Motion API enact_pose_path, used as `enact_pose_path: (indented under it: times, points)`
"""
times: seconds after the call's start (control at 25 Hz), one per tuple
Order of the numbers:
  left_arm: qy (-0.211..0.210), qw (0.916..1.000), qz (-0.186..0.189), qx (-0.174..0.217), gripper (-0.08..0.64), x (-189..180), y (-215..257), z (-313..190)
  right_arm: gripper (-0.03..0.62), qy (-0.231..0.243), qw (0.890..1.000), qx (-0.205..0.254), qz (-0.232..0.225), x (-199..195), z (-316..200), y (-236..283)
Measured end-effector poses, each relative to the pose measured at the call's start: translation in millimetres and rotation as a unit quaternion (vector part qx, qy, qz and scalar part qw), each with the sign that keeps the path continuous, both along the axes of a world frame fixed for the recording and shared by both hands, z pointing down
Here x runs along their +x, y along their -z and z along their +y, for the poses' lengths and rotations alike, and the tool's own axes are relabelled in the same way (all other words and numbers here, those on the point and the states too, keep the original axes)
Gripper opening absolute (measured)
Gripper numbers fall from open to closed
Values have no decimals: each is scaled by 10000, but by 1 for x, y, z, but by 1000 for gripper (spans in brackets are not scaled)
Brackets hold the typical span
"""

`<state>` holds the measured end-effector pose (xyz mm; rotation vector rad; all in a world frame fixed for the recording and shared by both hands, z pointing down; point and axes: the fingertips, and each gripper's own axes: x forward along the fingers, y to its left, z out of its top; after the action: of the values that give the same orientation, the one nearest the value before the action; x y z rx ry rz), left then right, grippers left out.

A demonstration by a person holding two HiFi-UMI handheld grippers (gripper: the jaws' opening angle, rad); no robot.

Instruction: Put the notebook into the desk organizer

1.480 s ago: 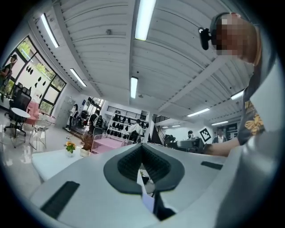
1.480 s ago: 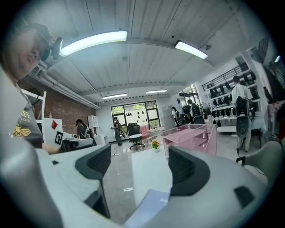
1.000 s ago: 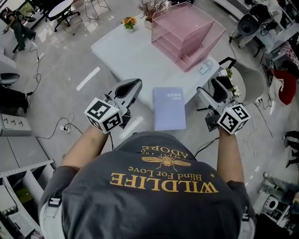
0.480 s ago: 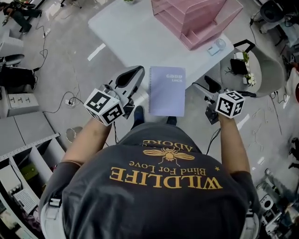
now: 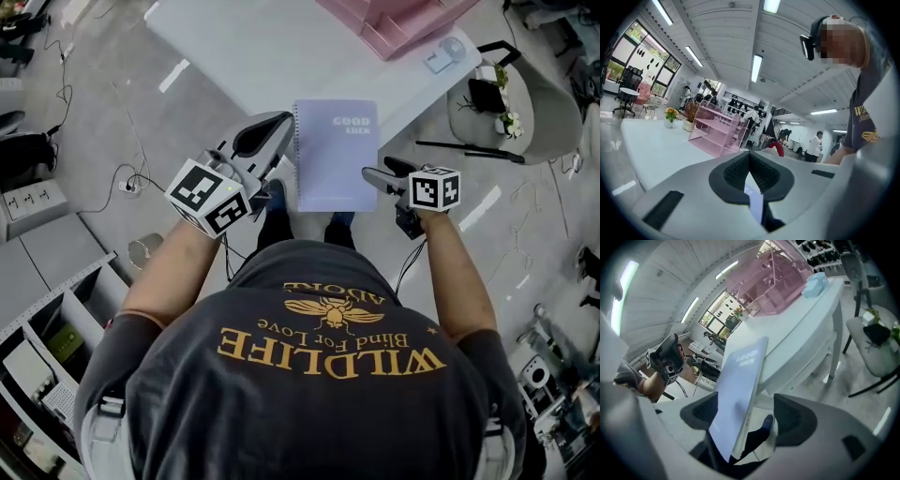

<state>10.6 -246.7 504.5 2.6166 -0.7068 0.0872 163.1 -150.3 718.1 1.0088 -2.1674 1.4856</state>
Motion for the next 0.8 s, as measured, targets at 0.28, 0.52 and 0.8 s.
enact_pose_path:
  times: [0.28,0.52,0.8]
  points:
    - [-3,9999,-34,-96,-3,1,-12,4,296,378,9979,-522,-67,-28,10,-25]
    - [25,10000,-25,-86,-3,-3,-4,7,167,275,9946,-1005,34,-33,17,-17]
    - [-10,10000,46,21,-3,1,12,6,32,45,9927,-1093,-513,-38,18,27]
